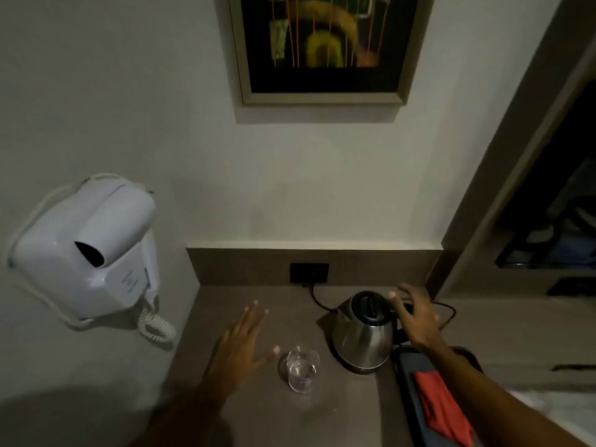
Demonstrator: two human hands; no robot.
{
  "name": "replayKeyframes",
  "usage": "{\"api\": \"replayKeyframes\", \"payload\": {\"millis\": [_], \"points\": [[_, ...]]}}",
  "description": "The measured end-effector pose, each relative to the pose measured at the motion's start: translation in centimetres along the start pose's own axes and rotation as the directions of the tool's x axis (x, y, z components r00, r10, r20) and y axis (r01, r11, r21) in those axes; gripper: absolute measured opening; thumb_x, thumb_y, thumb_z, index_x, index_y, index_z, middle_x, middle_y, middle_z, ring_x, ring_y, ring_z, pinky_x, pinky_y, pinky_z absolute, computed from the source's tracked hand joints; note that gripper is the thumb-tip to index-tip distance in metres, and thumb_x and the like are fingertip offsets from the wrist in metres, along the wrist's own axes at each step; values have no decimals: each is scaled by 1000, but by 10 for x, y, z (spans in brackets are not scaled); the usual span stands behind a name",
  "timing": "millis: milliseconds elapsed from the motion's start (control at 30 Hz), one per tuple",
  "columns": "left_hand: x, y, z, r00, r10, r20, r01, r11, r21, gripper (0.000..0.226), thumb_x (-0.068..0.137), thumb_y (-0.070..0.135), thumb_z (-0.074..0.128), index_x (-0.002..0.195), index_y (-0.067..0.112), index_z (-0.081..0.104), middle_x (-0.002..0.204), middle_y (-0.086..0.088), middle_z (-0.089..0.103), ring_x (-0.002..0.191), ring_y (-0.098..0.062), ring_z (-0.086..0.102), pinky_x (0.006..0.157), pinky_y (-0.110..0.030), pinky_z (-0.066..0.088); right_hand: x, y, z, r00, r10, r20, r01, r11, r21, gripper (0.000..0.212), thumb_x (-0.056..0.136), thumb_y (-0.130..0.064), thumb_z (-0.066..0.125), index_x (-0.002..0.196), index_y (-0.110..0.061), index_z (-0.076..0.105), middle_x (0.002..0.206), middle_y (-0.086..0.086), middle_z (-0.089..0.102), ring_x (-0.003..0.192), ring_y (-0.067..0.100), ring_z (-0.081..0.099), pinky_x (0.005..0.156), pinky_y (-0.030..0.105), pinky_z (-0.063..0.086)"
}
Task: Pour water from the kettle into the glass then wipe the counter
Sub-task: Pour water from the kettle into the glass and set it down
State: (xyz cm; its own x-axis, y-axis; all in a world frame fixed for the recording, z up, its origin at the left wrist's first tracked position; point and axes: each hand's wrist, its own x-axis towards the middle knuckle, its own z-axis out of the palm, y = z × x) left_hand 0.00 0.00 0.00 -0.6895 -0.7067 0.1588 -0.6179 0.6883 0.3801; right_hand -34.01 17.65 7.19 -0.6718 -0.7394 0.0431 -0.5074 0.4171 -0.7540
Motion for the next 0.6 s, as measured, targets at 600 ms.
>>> {"api": "replayKeyframes", "payload": {"millis": [600], "points": [[-3, -5, 129, 987, 29, 156, 22, 948, -316, 96, 57, 74, 75, 137, 33, 42, 139, 6, 52, 132, -13, 42, 106, -43, 38, 53, 75, 32, 977, 215, 5, -196, 880, 433, 62, 79, -62, 59, 72, -1, 63, 66, 17, 62, 64, 30, 59, 64, 40, 49]]}}
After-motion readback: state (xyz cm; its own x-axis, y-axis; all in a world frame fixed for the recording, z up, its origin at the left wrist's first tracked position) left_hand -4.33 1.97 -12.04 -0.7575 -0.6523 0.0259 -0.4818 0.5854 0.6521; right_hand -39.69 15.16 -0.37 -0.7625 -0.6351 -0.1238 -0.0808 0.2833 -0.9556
